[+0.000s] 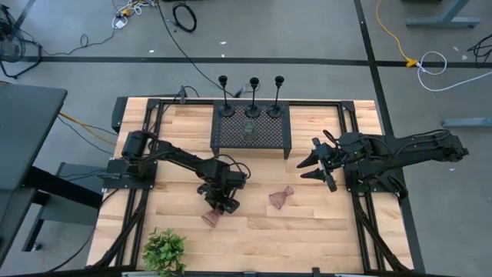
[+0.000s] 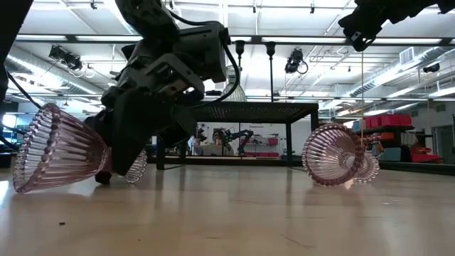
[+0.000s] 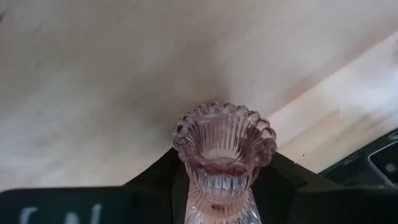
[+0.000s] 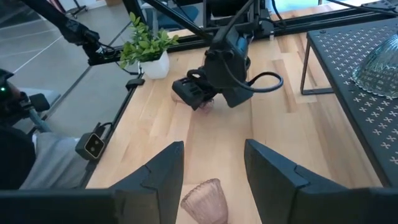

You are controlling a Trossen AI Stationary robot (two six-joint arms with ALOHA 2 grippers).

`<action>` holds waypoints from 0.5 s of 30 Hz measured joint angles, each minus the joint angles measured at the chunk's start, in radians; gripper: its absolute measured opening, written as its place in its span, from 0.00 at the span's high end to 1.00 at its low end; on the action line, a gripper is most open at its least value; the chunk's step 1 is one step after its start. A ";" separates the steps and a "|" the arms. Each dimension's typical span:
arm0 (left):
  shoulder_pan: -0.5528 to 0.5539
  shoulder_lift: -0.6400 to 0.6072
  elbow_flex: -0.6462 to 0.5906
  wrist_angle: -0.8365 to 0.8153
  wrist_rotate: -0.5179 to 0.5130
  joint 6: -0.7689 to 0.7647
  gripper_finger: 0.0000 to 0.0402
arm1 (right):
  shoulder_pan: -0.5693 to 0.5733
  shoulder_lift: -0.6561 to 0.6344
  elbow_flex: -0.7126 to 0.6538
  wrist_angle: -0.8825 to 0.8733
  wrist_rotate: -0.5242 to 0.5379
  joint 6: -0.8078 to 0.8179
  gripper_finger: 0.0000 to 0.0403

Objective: Pick & Place candle stick holders
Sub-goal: Put the left purple glass candle holder on the shelf aligned with the other green glass candle holder

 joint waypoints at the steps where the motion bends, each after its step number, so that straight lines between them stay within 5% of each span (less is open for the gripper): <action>1: -0.001 -0.002 0.000 -0.002 -0.005 0.012 0.67 | 0.000 0.000 0.000 -0.001 0.000 0.000 0.58; 9: -0.013 0.000 0.025 -0.021 -0.031 0.111 0.67 | 0.000 0.000 0.000 -0.017 0.012 0.019 0.58; 15: -0.049 0.001 0.133 -0.034 -0.141 0.212 0.67 | 0.000 0.000 0.000 -0.039 0.029 0.050 0.58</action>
